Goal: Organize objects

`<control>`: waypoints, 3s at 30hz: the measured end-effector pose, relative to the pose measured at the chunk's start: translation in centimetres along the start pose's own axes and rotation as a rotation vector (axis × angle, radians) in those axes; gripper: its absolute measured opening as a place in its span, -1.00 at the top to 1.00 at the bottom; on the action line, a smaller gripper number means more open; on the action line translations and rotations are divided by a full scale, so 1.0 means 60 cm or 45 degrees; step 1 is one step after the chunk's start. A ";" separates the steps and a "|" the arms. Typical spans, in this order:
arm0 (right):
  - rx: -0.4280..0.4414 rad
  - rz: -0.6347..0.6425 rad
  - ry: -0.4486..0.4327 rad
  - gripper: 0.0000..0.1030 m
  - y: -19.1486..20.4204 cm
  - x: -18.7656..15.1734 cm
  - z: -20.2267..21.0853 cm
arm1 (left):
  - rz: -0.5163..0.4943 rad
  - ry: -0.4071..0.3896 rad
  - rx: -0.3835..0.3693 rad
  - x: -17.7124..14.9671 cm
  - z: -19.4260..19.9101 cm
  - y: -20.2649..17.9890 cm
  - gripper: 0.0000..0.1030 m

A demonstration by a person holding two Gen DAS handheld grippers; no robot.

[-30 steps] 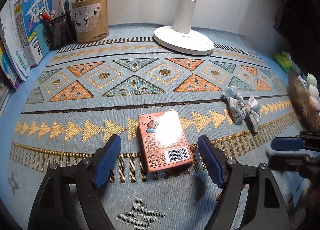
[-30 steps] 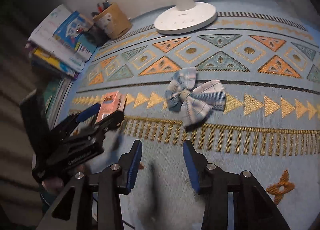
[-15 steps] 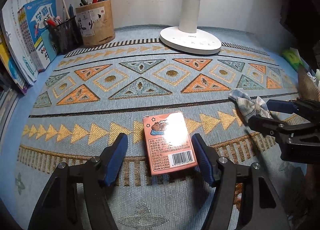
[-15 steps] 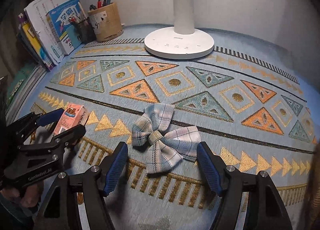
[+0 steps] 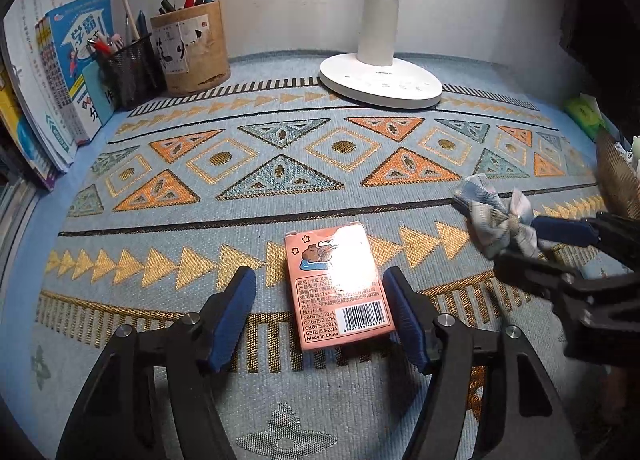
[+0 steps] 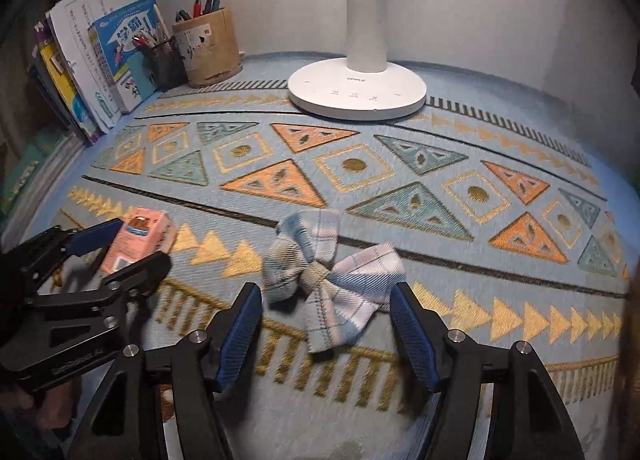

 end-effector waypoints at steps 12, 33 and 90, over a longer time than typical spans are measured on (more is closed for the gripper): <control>-0.117 0.015 -0.043 -0.32 0.006 0.015 -0.020 | 0.003 0.000 0.001 -0.001 0.000 0.000 -0.23; -0.072 -0.198 -0.367 0.48 -0.081 -0.014 0.212 | -0.088 -0.266 -0.295 0.085 0.118 -0.127 0.27; -0.099 -0.118 -0.196 -0.19 -0.020 -0.028 0.095 | 0.138 -0.098 0.186 -0.025 0.092 -0.017 -0.75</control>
Point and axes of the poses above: each gripper's, at about its wrist camera, not at the fingertips, and z roughly against the way its jaws point, y to its left, x to its top, the point moved 3 cm from there along -z, roughly the way its jaws point, and after that the axes turned 12 degrees about -z, right-handed, at the moved point
